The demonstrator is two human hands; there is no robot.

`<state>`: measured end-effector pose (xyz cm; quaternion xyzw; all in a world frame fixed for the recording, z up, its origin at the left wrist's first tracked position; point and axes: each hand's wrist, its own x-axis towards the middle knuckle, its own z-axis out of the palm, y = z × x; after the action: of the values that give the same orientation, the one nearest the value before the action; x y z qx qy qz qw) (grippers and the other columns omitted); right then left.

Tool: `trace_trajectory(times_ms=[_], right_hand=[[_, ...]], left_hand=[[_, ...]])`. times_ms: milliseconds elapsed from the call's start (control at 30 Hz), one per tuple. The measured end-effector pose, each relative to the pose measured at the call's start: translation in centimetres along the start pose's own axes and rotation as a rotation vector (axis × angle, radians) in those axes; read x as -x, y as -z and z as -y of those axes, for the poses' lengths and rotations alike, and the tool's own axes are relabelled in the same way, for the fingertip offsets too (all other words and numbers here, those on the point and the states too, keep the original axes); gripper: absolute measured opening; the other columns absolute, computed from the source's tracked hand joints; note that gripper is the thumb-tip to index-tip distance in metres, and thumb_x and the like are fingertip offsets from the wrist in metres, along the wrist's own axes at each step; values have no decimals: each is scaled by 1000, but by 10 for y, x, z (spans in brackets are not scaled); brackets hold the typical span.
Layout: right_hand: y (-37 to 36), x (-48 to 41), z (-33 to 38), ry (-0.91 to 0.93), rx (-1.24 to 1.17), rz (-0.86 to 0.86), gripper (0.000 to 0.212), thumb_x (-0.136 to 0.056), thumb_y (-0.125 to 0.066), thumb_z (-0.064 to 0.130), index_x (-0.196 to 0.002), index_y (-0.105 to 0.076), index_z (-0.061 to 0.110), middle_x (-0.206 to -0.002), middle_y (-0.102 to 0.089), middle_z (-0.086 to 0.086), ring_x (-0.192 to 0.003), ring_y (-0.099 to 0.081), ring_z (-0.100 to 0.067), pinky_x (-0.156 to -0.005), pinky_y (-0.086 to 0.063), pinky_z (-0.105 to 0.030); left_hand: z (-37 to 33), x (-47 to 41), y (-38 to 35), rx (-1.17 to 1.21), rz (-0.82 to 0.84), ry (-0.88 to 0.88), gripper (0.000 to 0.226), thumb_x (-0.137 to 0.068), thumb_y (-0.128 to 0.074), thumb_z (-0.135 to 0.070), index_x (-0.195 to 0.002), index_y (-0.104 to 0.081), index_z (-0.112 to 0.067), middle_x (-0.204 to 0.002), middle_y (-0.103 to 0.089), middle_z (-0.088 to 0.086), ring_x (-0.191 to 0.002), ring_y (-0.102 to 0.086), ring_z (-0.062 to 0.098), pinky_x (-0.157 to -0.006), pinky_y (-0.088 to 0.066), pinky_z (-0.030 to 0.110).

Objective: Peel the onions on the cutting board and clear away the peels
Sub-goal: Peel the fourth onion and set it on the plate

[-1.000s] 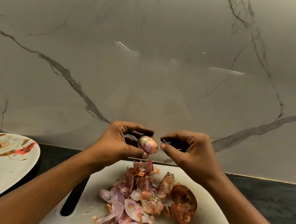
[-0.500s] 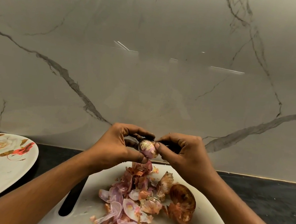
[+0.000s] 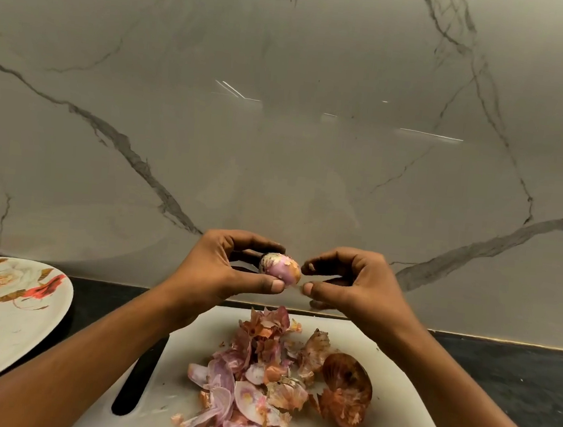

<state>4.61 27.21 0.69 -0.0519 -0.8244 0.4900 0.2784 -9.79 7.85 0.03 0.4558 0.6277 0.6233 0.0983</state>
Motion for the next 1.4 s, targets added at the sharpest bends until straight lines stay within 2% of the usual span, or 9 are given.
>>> trace_trajectory(times_ms=[67, 133, 400, 600, 867, 967, 1100, 1233, 1400], right_hand=[[-3, 2, 4, -112, -148, 112, 42, -87, -84, 8, -126, -70, 16, -110, -81, -6, -94, -80, -27, -78, -67, -38], [-6, 5, 6, -112, -175, 198, 50, -88, -83, 13, -135, -66, 19, -115, -80, -5, -101, -79, -26, -85, -66, -39], [-4, 5, 5, -118, -332, 258, 45, -92, -76, 9, -136, -68, 12, -121, -78, -13, -113, -75, -32, -101, -60, -49], [0, 4, 7, -107, -337, 294, 40, -94, -74, 11, -134, -71, 12, -121, -78, -13, -112, -76, -30, -89, -63, -30], [-4, 7, 4, -54, -280, 337, 38, -99, -71, 13, -137, -69, 13, -127, -77, -8, -120, -72, -27, -105, -58, -42], [-5, 6, 4, -41, -242, 333, 40, -97, -73, 12, -137, -70, 13, -126, -77, -6, -120, -72, -25, -105, -58, -39], [-13, 8, 1, -53, -261, 323, 35, -99, -70, 20, -133, -72, 12, -122, -78, -8, -113, -75, -27, -97, -61, -36], [-11, 6, 2, -54, -254, 299, 36, -98, -71, 22, -132, -72, 13, -122, -78, -8, -113, -75, -27, -96, -61, -38], [-6, 6, 2, -37, -167, 293, 36, -95, -75, 22, -131, -73, 17, -120, -78, -5, -112, -75, -23, -93, -61, -34]], left_hand=[[1, 1, -1, -4, 5, -4, 55, -60, -94, -23, -113, -80, -17, -106, -81, 3, -102, -77, 23, -86, -65, 38], [1, 2, -3, -16, 10, -23, 53, -62, -93, -24, -113, -80, -17, -105, -81, 3, -101, -77, 23, -83, -65, 38], [-2, 0, -1, 7, 70, -75, 46, -66, -91, -20, -111, -81, -17, -106, -80, 5, -104, -76, 23, -86, -63, 32], [1, -1, 4, 49, 134, -105, 32, -79, -85, -19, -111, -83, -16, -111, -75, 11, -108, -71, 34, -91, -63, 46], [5, 0, 4, 81, 114, -123, 24, -86, -81, -19, -108, -83, -9, -107, -72, 14, -102, -69, 38, -84, -63, 45], [5, 0, 3, 141, 69, -101, 22, -85, -77, -14, -100, -82, 1, -102, -73, 18, -95, -73, 35, -75, -64, 37], [6, -4, 3, 82, 5, -116, 22, -88, -75, -16, -97, -80, 3, -95, -75, 19, -89, -75, 37, -66, -66, 42], [4, -3, 2, 49, 10, -130, 18, -90, -75, -18, -96, -82, -2, -94, -77, 14, -90, -76, 34, -73, -66, 46], [3, -1, 7, 4, 63, -184, 20, -81, -87, -16, -96, -84, -4, -95, -77, 12, -92, -74, 34, -78, -66, 47]])
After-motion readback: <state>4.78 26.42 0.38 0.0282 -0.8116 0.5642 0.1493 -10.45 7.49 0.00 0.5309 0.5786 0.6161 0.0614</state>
